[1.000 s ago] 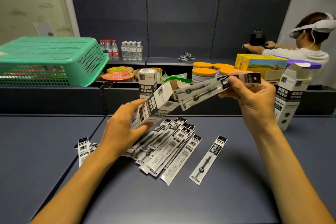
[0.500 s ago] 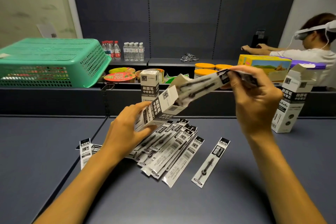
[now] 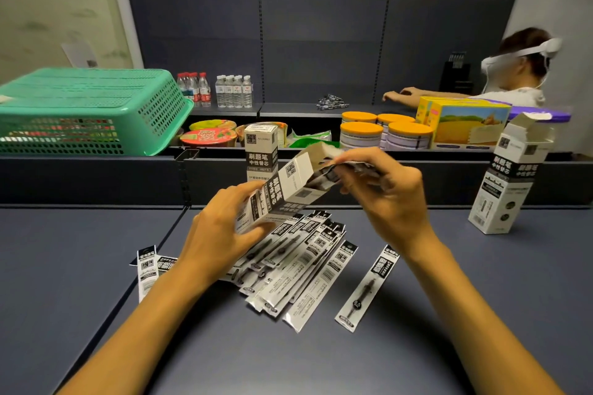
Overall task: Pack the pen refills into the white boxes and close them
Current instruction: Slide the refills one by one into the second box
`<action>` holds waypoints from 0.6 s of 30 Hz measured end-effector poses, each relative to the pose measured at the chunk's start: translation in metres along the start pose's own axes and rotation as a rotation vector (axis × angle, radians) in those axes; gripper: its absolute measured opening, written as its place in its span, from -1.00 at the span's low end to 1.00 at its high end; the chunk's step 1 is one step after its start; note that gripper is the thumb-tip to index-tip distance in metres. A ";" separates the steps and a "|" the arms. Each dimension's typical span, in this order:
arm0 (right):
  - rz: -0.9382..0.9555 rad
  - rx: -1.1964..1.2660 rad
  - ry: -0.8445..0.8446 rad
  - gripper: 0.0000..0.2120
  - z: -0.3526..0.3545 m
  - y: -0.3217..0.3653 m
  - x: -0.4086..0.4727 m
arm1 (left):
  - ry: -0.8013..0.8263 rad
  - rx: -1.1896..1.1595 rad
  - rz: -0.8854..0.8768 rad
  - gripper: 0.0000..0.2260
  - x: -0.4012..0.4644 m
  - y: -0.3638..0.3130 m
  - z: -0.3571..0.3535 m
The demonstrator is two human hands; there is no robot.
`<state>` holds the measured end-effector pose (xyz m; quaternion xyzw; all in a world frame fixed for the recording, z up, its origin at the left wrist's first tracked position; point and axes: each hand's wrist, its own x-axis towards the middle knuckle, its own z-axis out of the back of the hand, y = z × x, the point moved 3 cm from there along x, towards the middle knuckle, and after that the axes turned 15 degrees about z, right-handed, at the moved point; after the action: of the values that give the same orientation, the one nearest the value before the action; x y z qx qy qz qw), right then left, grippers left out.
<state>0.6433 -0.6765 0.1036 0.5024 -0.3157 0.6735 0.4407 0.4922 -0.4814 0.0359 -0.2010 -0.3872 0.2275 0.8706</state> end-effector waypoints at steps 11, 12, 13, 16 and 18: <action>-0.160 0.072 0.073 -0.89 -0.006 -0.003 -0.003 | -0.017 0.016 -0.013 -0.38 -0.001 -0.002 0.000; -0.133 0.044 0.087 -0.88 -0.009 -0.003 -0.005 | -0.018 0.021 -0.018 -0.38 -0.001 -0.002 0.000; -0.114 0.014 0.109 -0.85 -0.013 -0.004 -0.007 | -0.017 0.024 -0.022 -0.38 -0.002 -0.003 0.000; -0.109 -0.010 0.224 -0.71 -0.024 -0.007 -0.013 | -0.016 0.031 -0.026 -0.37 -0.003 -0.005 0.000; -0.109 -0.019 0.275 -0.68 -0.026 -0.007 -0.014 | -0.019 0.036 -0.032 -0.38 -0.003 -0.004 0.000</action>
<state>0.6411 -0.6549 0.0825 0.4176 -0.2311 0.7081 0.5204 0.4917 -0.4867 0.0364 -0.1768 -0.3945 0.2225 0.8739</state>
